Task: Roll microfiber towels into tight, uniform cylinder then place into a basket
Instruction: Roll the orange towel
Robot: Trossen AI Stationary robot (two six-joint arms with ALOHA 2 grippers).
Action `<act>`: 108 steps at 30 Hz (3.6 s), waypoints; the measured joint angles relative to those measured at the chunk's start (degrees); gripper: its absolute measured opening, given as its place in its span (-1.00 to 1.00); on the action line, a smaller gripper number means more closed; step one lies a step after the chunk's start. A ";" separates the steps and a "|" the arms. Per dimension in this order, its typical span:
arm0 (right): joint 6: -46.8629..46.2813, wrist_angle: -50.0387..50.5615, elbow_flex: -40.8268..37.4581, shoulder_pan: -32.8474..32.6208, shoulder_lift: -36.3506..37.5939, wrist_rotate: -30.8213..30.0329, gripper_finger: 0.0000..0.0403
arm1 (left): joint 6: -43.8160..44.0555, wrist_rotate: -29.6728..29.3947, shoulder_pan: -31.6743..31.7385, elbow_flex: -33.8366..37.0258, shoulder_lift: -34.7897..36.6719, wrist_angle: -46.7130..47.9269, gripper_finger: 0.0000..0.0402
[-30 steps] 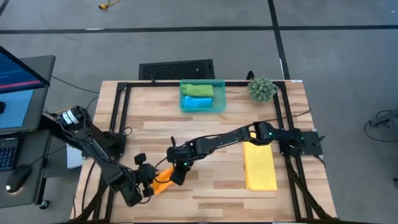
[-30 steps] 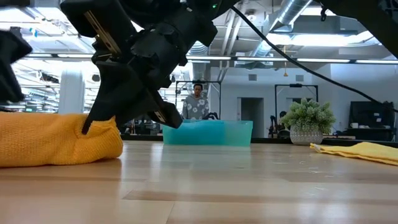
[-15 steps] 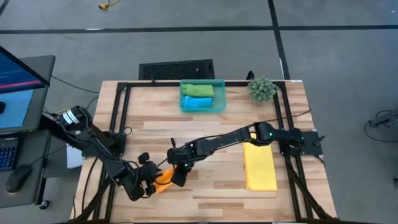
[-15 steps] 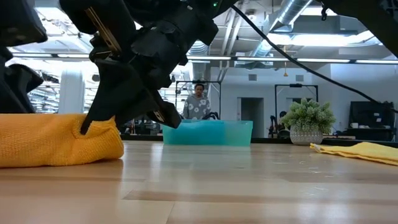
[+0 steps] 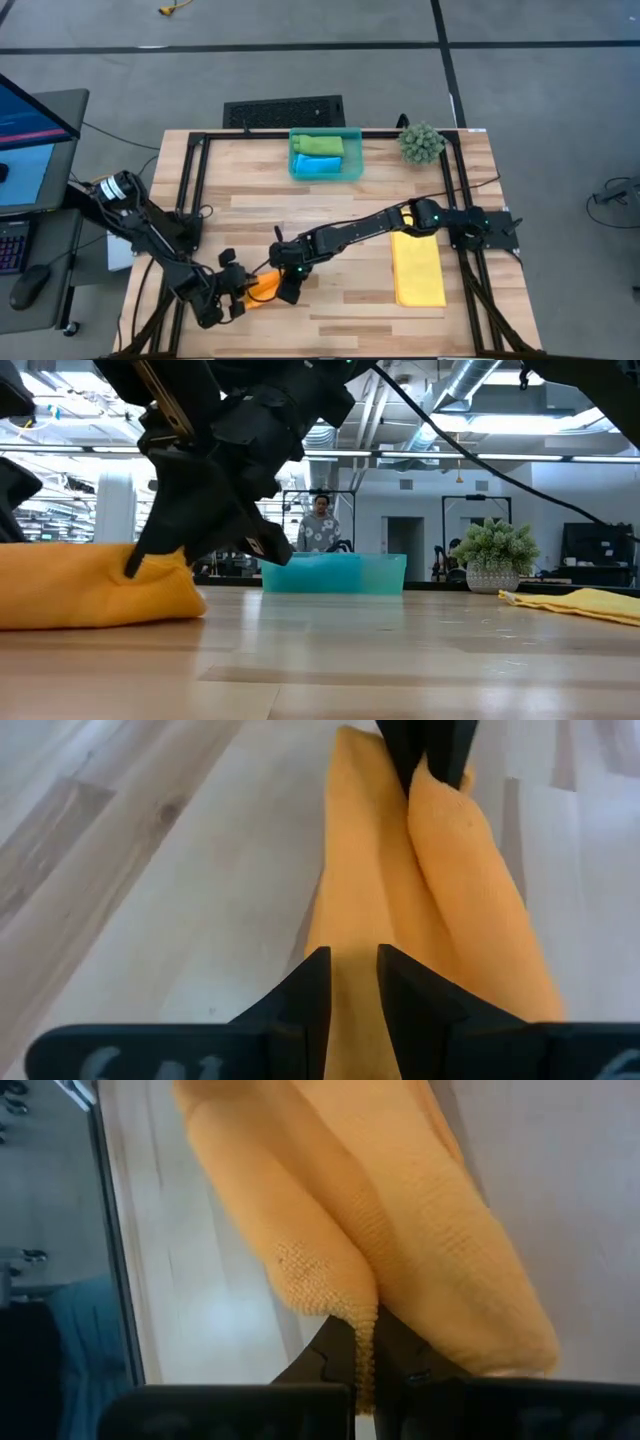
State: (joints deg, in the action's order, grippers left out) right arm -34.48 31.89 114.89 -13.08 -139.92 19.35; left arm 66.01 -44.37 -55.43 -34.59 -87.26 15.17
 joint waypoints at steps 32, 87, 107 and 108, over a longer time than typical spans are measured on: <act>-3.18 7.16 0.07 3.47 1.99 -1.18 -0.89 | -5.34 3.29 3.68 -0.13 -9.03 -11.95 -0.62; -4.31 6.39 -2.99 2.70 1.88 -8.97 -0.89 | -7.88 -14.06 0.74 -20.35 -16.53 16.81 -0.62; -1.78 6.24 -2.99 2.24 1.81 -9.04 -0.84 | 6.08 -5.14 2.26 -12.95 -17.62 10.19 -0.62; -1.30 6.24 -2.99 2.25 1.81 -9.01 -0.84 | 6.10 -5.57 1.99 -12.34 -17.59 8.94 -0.62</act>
State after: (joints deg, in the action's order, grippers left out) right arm -35.78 38.13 111.90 -10.83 -138.10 10.35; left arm 72.11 -49.94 -53.44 -46.93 -104.86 24.11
